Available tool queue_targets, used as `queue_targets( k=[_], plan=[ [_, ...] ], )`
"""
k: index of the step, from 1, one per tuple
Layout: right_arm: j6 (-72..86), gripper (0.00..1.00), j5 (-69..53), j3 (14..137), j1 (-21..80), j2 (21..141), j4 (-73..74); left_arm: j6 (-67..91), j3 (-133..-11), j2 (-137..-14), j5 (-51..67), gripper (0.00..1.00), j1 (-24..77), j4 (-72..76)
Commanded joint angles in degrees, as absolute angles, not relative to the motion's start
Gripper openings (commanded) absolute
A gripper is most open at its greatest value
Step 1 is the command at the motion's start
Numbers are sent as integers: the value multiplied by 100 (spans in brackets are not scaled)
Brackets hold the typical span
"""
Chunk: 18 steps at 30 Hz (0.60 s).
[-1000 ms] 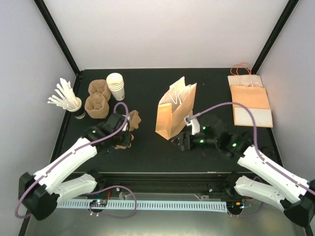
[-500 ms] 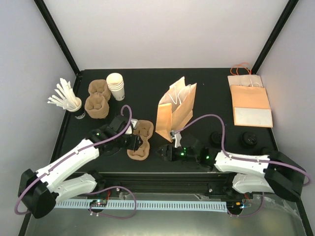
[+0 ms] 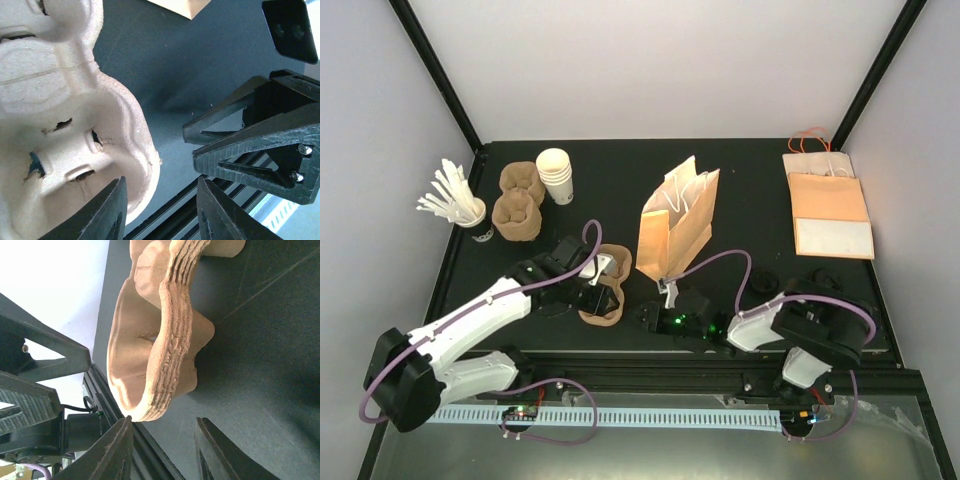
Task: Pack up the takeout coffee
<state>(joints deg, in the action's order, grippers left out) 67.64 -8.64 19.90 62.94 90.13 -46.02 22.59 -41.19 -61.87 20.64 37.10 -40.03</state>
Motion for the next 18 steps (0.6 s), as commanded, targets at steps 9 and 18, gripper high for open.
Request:
queue_targets(
  k=[9,18],
  plan=[
    [7053,30,-800,2180,6289,10061,-6104,2144,-3997,-6843,2327,42,3778,-3282],
    [7055,26,-1070,2309,6188,10377,-6296,2117,-4043,-7111,2333,37,3780,-3232]
  ],
)
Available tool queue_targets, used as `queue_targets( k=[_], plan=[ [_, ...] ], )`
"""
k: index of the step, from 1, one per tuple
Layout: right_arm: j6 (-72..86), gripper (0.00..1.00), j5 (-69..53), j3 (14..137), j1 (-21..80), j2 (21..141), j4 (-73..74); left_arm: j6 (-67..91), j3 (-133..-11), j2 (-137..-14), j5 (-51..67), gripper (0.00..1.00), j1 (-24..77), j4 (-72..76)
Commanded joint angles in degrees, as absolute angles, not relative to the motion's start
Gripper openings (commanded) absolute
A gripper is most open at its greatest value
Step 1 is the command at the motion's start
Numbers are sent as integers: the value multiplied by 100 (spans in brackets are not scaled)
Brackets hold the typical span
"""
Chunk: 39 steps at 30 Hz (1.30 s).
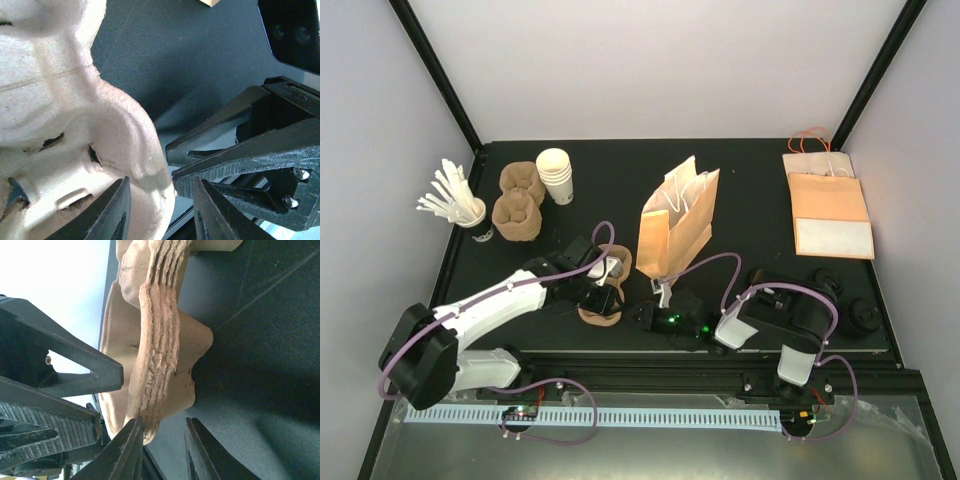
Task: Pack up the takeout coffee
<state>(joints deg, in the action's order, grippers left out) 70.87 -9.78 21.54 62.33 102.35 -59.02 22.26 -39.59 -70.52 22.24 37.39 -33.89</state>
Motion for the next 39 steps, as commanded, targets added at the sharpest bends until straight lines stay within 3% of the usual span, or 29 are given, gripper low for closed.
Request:
queue_targets(
  k=[1,15,21,24,29,39],
  plan=[
    [7062,26,-1079,2319,6182,10416,-6332,2111,-4043,-7129,2342,37,3776,-3242],
    [7128,26,-1305,2507,6097,10714,-6525,2132,-4012,-7303,2686,28,3779,-3119],
    [7544,25,-1459,2316,5972,11114,-7718,2214,-4008,-7231,2917,28,3768,-3059],
    [7778,25,-1556,2234,5895,11364,-8462,2213,-4060,-7117,2866,32,3758,-3169],
    [7708,25,-1602,2196,5785,11262,-8523,2015,-4339,-6977,2247,41,3769,-3780],
    [7625,24,-1437,1966,5643,11030,-8183,1827,-4735,-7165,1230,37,4152,-4550]
  ],
)
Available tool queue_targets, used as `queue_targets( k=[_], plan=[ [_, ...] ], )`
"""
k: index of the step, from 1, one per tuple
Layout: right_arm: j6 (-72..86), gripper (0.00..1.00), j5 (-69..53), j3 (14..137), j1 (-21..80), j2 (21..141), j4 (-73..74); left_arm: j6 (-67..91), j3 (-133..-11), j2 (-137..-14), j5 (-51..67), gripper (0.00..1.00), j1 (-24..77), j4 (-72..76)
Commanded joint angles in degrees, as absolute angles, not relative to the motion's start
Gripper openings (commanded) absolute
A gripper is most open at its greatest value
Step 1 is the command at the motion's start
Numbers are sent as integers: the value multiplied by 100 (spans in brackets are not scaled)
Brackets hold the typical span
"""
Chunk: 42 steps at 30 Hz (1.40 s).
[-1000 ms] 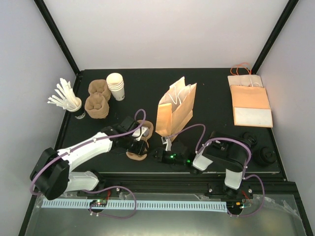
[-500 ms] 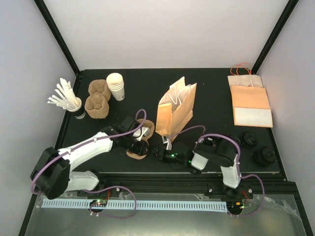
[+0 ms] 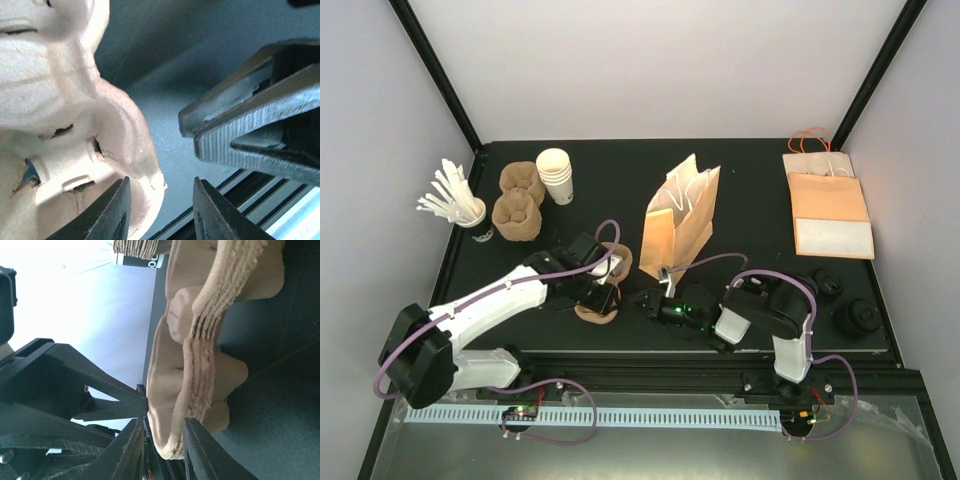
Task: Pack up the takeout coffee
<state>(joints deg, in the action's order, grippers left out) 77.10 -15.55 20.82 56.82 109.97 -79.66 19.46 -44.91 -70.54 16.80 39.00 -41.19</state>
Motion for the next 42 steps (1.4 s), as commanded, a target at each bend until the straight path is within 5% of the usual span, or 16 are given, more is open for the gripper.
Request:
queue_targets(
  k=[1,14,24,33,42],
  plan=[
    [7642,24,-1446,1954,5646,11081,-8250,1833,-4754,-7212,1144,37,4237,-4579],
    [7646,24,-1702,2124,5643,11383,-8230,1751,-4807,-7699,896,35,4482,-4589],
    [7661,24,-1783,2180,5647,11434,-8196,1717,-4815,-7778,874,23,4482,-4553],
    [7591,27,-1911,2232,5717,11459,-8515,1716,-4997,-7418,1648,9,4453,-4409],
    [7549,29,-1917,2191,5748,11259,-8641,1753,-4965,-7380,2094,9,4379,-4242]
  ],
)
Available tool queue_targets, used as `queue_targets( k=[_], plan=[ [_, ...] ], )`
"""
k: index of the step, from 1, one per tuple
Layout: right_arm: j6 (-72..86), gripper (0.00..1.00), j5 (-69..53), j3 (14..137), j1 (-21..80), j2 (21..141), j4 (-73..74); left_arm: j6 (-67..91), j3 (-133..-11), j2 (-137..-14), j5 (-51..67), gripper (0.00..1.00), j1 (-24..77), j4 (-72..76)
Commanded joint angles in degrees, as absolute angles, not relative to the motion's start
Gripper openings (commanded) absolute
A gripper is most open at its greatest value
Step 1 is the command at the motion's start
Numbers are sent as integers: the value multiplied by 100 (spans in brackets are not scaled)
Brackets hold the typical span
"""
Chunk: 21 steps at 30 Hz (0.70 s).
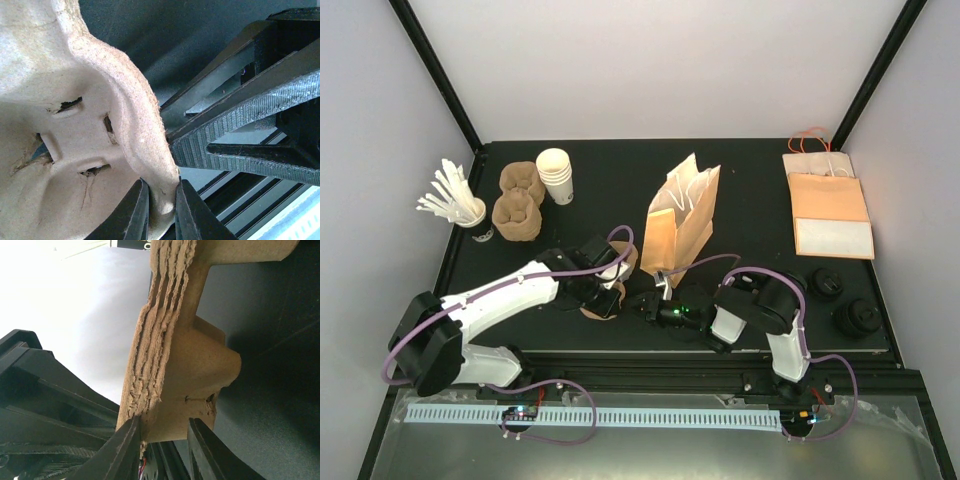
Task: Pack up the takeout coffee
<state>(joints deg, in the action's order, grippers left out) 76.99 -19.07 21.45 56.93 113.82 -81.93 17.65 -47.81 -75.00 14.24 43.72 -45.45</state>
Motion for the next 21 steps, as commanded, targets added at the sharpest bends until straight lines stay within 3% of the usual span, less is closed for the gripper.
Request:
queue_targets(
  k=[1,21],
  plan=[
    [7569,29,-1916,2189,5748,11259,-8652,1757,-4955,-7375,2129,9,4373,-4229],
    [7894,26,-1660,2030,5739,10909,-8727,1843,-4611,-7043,2440,9,4146,-3953]
  ],
)
